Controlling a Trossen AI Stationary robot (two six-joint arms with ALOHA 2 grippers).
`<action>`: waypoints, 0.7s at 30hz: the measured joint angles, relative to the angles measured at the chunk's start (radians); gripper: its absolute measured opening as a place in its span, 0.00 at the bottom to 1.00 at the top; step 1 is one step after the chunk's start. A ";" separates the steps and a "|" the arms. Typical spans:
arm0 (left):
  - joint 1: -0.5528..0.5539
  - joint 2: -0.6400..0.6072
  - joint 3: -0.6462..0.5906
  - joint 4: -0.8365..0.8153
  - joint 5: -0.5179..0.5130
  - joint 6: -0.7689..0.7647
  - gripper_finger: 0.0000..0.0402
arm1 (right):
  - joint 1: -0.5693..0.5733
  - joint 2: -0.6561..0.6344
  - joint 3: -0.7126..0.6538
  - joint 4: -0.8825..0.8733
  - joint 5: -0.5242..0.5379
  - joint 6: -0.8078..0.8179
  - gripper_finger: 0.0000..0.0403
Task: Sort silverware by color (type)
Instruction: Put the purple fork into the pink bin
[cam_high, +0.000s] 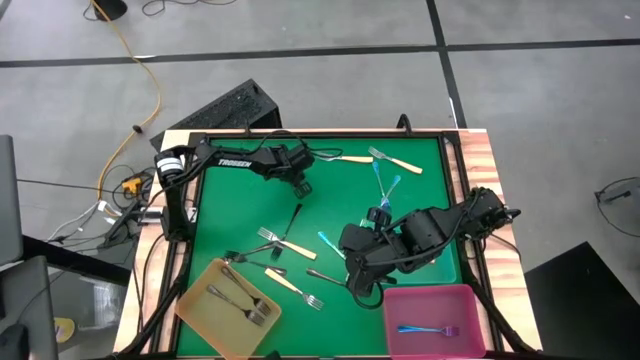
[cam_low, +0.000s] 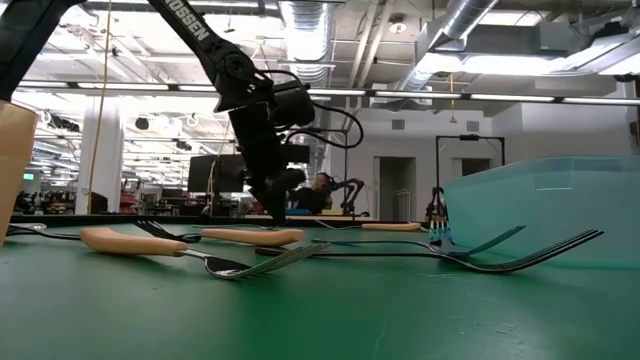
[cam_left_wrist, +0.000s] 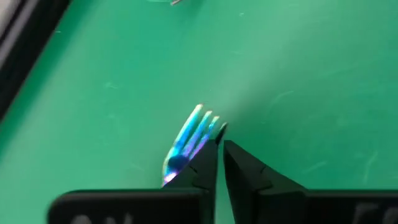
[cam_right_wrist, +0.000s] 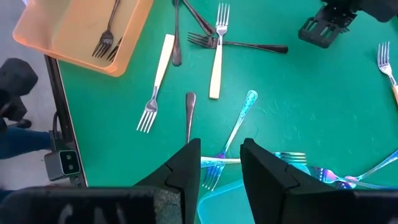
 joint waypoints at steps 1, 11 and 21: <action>0.000 0.000 0.000 0.001 0.011 -0.004 0.02 | 0.003 0.000 0.000 0.002 0.000 0.000 0.33; -0.039 0.000 0.000 -0.031 0.115 -0.044 0.00 | 0.017 0.000 0.000 0.005 0.001 0.012 0.33; -0.174 -0.002 0.001 -0.032 0.220 -0.142 0.00 | 0.019 0.000 0.000 0.001 0.030 0.002 0.33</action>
